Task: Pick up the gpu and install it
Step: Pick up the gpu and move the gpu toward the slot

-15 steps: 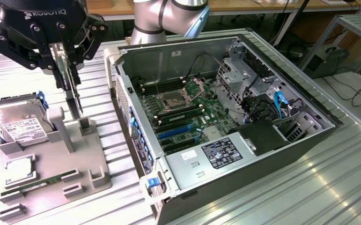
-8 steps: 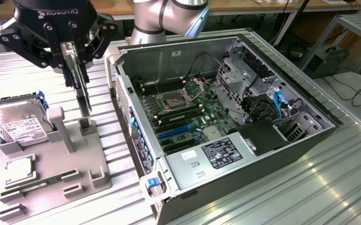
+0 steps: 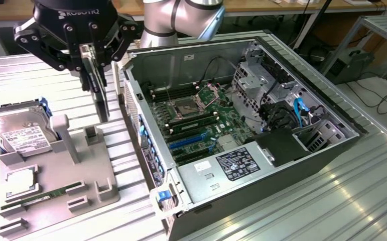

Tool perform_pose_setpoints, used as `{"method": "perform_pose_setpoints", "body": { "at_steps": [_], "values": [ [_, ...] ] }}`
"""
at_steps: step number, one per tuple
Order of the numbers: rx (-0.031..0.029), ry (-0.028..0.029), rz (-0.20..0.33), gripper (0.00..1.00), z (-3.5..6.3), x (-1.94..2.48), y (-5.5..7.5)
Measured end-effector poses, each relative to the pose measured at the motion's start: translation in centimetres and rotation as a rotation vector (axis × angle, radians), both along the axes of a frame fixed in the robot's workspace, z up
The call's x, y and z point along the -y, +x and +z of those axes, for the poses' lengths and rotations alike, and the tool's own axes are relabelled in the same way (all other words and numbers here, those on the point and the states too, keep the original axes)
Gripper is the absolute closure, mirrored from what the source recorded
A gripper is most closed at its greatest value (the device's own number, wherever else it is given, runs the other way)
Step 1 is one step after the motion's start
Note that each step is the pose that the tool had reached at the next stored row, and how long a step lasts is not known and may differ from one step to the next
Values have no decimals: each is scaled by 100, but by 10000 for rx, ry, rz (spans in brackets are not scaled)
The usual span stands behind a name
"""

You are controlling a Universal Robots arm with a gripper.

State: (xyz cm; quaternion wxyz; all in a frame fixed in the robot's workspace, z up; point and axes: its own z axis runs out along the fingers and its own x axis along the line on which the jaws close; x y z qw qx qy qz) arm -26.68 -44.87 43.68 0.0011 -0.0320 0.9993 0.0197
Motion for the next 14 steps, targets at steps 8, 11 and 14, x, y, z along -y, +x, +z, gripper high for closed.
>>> {"method": "perform_pose_setpoints", "body": {
  "at_steps": [8,11,14],
  "values": [
    [1,0,-1,73,0,0,123],
    [0,0,0,73,0,0,175],
    [0,1,0,73,0,0,228]
  ]
}}
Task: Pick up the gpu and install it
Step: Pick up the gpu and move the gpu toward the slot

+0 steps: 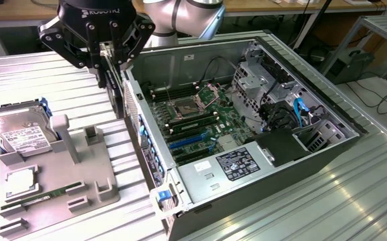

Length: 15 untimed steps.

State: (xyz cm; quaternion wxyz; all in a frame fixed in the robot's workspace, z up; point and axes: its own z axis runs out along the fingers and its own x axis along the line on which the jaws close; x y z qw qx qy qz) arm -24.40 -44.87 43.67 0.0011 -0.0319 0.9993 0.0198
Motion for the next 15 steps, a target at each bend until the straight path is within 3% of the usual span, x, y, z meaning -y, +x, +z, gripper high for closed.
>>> {"method": "perform_pose_setpoints", "body": {
  "at_steps": [15],
  "values": [
    [-3,-1,0,73,0,0,287]
  ]
}}
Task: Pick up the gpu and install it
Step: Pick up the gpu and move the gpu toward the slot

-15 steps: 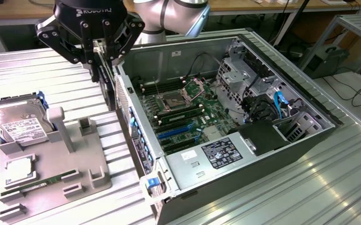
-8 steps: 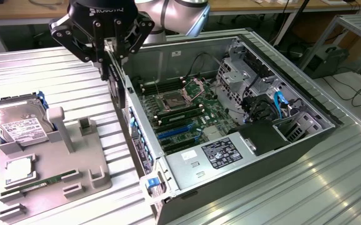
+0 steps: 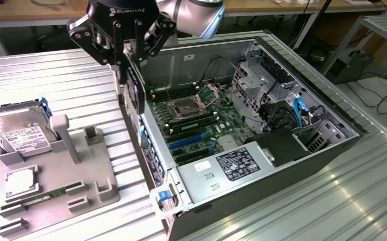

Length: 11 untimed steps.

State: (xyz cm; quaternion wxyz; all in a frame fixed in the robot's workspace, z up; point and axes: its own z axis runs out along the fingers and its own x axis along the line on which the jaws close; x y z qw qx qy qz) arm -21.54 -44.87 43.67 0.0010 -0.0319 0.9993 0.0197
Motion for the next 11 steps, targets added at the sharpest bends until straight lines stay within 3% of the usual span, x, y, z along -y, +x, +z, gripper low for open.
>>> {"method": "perform_pose_setpoints", "body": {
  "at_steps": [11],
  "values": [
    [-3,0,0,73,0,0,233]
  ]
}}
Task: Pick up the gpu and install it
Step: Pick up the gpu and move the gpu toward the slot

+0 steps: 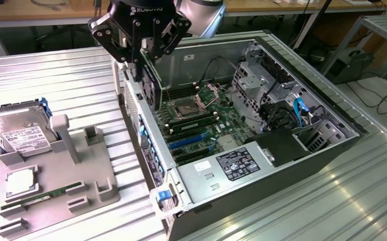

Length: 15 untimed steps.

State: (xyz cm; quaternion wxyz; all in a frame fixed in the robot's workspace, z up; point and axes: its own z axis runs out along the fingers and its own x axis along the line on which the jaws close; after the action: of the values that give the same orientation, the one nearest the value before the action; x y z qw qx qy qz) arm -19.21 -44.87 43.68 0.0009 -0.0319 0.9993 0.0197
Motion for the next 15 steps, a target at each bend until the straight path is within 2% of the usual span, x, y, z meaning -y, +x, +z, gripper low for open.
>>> {"method": "perform_pose_setpoints", "body": {
  "at_steps": [15],
  "values": [
    [1,1,0,73,-1,-4,324]
  ]
}}
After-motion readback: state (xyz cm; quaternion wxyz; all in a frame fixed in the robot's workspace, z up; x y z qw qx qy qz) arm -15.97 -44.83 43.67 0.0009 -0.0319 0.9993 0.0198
